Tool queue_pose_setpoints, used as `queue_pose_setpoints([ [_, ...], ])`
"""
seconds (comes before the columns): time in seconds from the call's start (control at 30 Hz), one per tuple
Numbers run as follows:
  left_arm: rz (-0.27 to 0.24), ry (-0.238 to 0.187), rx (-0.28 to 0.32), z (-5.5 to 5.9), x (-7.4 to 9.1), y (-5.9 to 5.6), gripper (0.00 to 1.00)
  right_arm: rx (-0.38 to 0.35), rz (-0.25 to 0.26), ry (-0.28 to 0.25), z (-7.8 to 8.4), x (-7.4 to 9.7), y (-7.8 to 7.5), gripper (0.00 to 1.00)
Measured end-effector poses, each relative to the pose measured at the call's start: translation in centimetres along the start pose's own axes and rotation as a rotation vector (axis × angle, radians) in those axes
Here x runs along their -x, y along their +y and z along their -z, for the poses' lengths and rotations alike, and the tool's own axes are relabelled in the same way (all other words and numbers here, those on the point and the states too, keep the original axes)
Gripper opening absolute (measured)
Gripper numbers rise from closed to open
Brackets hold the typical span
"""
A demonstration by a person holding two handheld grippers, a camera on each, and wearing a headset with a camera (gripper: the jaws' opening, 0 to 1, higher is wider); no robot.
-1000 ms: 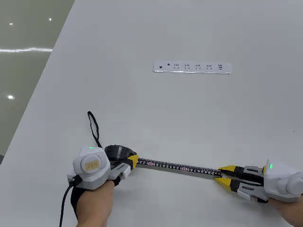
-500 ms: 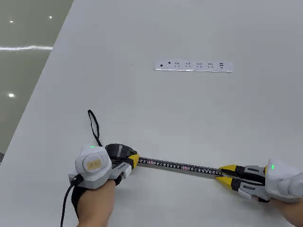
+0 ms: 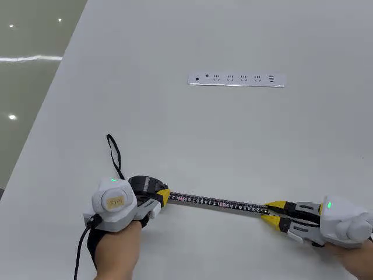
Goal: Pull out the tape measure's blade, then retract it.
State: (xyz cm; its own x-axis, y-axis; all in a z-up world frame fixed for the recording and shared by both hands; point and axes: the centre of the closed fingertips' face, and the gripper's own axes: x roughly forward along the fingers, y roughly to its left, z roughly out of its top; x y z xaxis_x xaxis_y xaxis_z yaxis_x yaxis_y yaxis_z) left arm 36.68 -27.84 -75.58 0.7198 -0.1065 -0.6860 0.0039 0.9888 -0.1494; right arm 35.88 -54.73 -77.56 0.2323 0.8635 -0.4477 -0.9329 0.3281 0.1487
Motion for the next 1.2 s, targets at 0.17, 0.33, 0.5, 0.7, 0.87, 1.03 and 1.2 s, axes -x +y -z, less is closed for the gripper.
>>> queue_pose_setpoints([
  [0.17,-0.001,0.000,0.000,0.0,0.0,0.0,0.60,0.008,-0.007,-0.001,-0.4,-0.9,0.3,0.12],
  [0.33,0.000,-0.001,0.002,0.0,0.0,0.0,0.60,0.002,-0.009,-0.010,-0.8,-1.5,0.4,0.12],
  [0.5,0.000,-0.001,0.001,0.0,0.0,0.0,0.60,0.002,-0.013,-0.015,-1.1,-2.1,0.6,0.12],
  [0.7,0.000,0.000,0.002,0.0,0.0,0.0,0.60,0.003,-0.021,-0.021,-1.5,-3.3,1.1,0.12],
  [0.87,0.000,0.002,0.002,0.0,0.0,0.0,0.60,0.003,-0.027,-0.030,-1.8,-4.2,1.3,0.12],
  [1.03,-0.002,-0.002,0.004,0.0,0.0,0.0,0.60,0.004,-0.032,-0.030,-1.9,-4.4,1.5,0.12],
  [1.2,-0.002,0.001,0.005,0.0,0.0,-0.1,0.60,0.003,-0.031,-0.035,-2.0,-4.5,1.6,0.12],
])
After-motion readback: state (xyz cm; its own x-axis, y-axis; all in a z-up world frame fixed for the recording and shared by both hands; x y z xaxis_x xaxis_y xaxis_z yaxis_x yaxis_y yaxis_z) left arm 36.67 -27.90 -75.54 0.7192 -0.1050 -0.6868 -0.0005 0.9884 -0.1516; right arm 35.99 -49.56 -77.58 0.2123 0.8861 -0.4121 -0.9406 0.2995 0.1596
